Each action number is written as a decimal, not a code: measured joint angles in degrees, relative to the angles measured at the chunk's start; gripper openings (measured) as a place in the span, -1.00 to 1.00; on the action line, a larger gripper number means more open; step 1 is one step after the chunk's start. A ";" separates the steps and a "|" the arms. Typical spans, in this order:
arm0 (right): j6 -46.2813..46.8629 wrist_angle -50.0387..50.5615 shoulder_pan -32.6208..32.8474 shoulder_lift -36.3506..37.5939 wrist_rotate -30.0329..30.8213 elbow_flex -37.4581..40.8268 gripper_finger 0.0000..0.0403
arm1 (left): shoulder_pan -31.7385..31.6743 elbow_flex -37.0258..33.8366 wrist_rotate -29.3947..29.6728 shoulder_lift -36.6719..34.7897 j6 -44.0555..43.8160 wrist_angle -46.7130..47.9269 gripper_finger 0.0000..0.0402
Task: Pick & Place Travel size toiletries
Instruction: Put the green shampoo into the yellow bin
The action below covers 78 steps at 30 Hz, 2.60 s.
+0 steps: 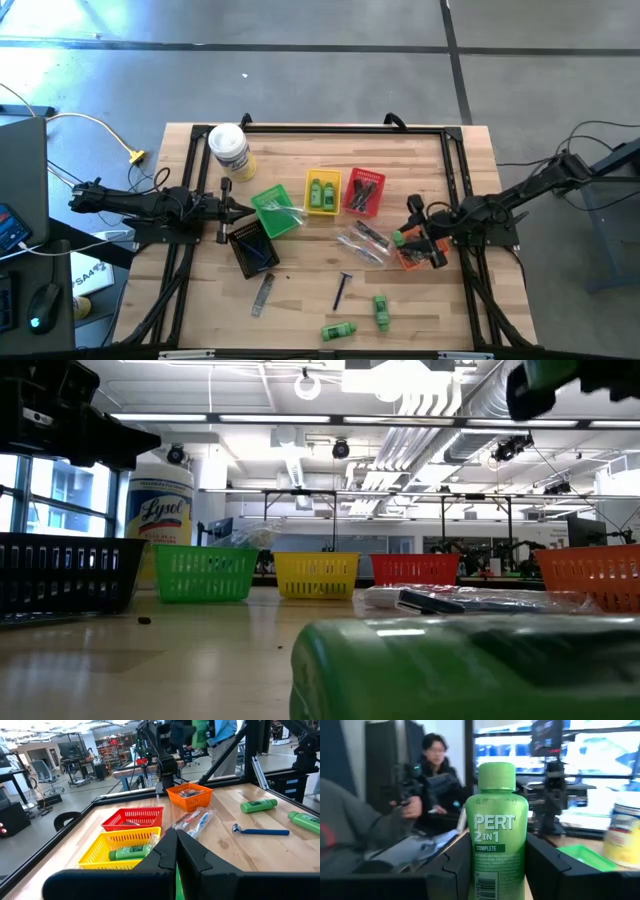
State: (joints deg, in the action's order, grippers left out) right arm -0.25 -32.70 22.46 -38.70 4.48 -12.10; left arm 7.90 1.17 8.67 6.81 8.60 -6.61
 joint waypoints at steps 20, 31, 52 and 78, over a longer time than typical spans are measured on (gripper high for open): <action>-2.29 18.51 -1.25 28.09 2.13 6.00 -0.32 | 0.00 0.00 1.05 0.00 0.10 0.74 -1.00; -4.33 14.71 -1.25 32.61 3.14 11.57 -0.30 | 0.00 -0.01 1.40 -0.01 -0.06 2.36 -1.00; -3.17 15.80 -1.20 32.55 2.46 11.63 -0.30 | 0.00 0.00 1.53 0.00 -0.11 3.32 -1.00; 0.63 16.25 -1.20 27.35 1.48 11.70 -0.30 | 0.00 0.00 1.49 0.00 -0.02 3.32 -1.00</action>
State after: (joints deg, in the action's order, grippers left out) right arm 0.38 -16.45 21.26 -11.35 5.96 -0.40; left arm 7.90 1.17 10.15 6.81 8.58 -3.29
